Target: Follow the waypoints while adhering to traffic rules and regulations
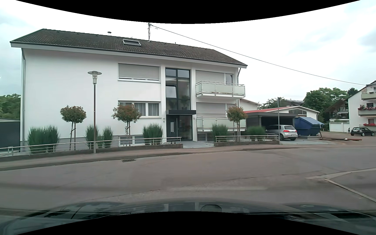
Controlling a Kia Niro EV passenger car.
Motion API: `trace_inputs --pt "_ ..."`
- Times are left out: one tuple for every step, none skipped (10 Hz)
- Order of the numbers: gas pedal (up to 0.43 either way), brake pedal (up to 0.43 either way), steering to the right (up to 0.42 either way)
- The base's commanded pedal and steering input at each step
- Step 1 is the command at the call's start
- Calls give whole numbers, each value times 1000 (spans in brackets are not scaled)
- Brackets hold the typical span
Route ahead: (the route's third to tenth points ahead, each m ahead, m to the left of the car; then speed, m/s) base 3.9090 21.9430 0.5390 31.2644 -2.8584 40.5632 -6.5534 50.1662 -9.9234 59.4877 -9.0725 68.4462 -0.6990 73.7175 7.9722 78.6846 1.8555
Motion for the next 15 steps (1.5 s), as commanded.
trace_inputs --pt "0 201 -609" --pt "0 226 -623" --pt "0 244 -633" --pt "0 250 -638" --pt "0 232 -640" --pt "0 213 -642" --pt "0 195 -647" --pt "0 201 -656" --pt "0 207 -663" --pt "0 213 -667" --pt "0 207 -670" --pt "0 213 -670" --pt "0 220 -668" --pt "0 232 -665" --pt "0 238 -664"
